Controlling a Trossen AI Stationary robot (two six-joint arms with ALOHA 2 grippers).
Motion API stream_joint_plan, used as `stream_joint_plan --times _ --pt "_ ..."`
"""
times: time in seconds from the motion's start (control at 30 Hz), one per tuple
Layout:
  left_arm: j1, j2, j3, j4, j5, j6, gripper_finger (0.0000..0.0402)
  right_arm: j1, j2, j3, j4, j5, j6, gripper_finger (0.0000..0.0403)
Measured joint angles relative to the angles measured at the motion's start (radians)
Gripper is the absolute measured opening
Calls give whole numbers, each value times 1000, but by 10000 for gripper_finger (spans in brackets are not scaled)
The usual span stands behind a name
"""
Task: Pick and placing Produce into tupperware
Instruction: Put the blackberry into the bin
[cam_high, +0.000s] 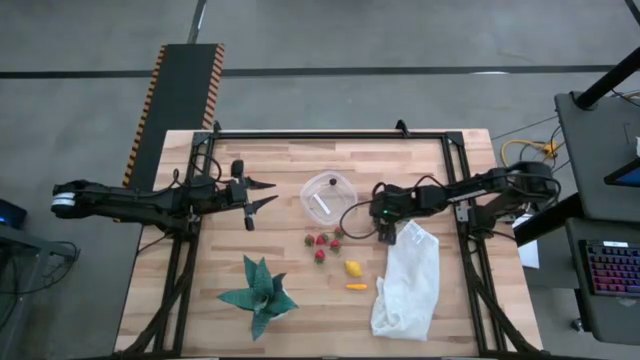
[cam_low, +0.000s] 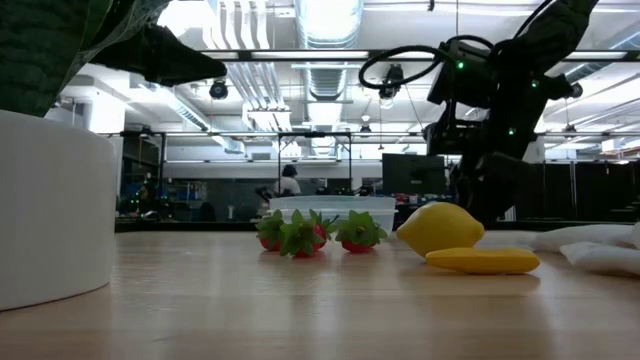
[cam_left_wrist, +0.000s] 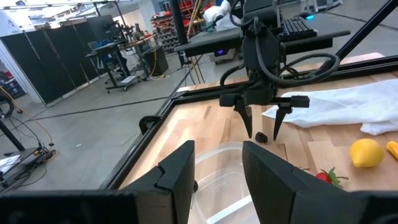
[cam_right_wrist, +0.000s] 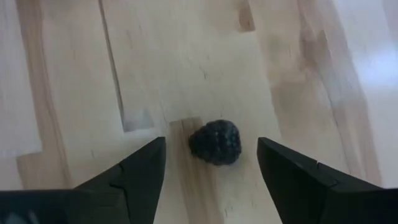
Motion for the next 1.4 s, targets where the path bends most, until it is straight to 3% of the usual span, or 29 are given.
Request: stream_joint_plan --times 0.53,0.97,1.4 --pt "0 0 -6 0 -3 0 121 0 17 2 16 -10 8 208" --pt "0 0 -8 0 -7 0 121 1 15 2 10 -14 3 90" --pt "0 0 -8 0 -7 0 121 -2 5 58 -32 3 -7 90"
